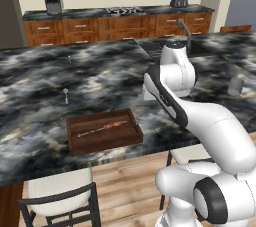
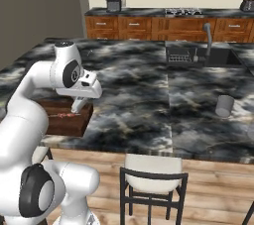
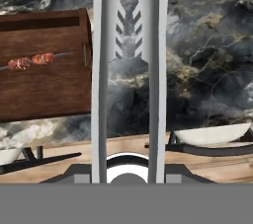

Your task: Take the tongs from the drawer on the right and place them on the dining counter next to the tray containing the kebab skewer.

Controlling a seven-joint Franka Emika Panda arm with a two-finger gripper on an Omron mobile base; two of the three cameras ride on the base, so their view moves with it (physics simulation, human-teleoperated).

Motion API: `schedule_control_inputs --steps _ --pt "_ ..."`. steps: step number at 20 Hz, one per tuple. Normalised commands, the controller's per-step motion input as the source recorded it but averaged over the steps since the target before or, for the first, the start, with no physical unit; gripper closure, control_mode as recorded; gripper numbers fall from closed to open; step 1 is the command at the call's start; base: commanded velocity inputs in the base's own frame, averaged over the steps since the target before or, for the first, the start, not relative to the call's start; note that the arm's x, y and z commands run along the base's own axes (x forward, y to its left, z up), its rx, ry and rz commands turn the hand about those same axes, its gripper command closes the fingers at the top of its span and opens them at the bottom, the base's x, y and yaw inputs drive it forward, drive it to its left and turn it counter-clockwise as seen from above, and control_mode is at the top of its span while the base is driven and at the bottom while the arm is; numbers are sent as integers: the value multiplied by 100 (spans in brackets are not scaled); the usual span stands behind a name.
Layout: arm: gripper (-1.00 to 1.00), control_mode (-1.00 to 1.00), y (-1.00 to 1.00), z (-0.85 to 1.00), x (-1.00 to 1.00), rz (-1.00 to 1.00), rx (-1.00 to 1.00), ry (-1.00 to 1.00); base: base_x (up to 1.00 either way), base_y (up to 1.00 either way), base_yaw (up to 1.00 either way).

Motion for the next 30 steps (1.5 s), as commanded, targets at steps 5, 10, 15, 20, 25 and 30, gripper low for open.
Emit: schedule_control_inputs --steps 5,10,15,20,25,30 --pt "100 -100 2 -19 30 0 0 7 6 0 0" --pt "100 -100 10 -18 44 0 0 9 0 0 0" --pt "100 -100 6 -25 40 0 0 1 0 0 0" --pt "100 -100 0 -29 37 3 0 7 0 0 0" --pt "100 -100 0 -27 17 7 0 4 0 0 0" --pt "100 -100 0 -23 3 1 0 0 0 0 0"
